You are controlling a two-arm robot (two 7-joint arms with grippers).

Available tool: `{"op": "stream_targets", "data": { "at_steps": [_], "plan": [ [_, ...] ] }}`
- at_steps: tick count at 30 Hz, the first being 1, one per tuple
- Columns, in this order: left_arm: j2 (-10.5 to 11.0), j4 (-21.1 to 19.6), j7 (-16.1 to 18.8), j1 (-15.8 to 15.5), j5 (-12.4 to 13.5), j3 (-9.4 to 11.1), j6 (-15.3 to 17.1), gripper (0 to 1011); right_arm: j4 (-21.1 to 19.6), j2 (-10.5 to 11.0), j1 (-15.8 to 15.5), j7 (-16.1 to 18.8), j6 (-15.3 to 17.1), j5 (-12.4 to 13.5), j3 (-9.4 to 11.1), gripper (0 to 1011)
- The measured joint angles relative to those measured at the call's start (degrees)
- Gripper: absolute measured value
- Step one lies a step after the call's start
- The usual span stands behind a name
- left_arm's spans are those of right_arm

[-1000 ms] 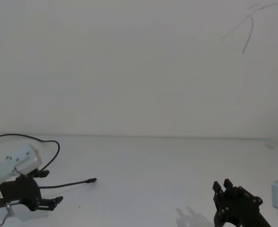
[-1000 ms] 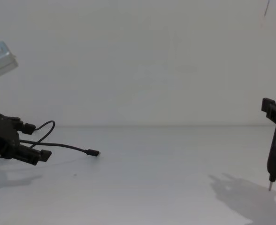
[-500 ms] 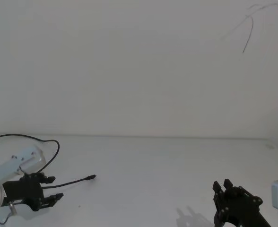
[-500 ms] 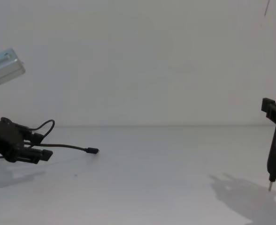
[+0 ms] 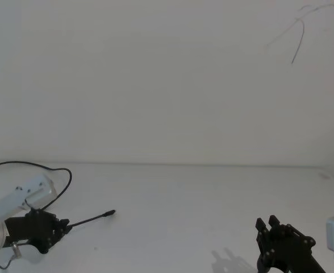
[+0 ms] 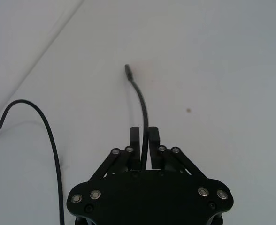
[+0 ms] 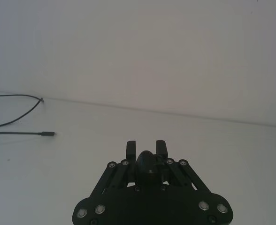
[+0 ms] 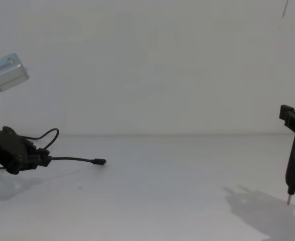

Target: Pick up the data cable with the one hand.

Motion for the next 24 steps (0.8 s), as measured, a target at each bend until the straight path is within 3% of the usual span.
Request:
{"op": "stream_targets", "data": {
  "at_steps": [4,11,24],
  "plan": [
    [0.07,-0.61,-0.01,0.30,-0.40,-0.22,-0.48,52,0.00,0.00,0.00,0.00,0.00,0.00,0.00,251],
    [0.32,-2.60,-0.76,1.45,-2.56,-1.26,-2.12,48,0.00,0.00,0.00,0.00,0.00,0.00,0.00,251],
    [0.59,-7.11,-5.63,4.39,-9.73,-3.15,-5.80,48,0.00,0.00,0.00,0.00,0.00,0.00,0.00,251]
  ]
}}
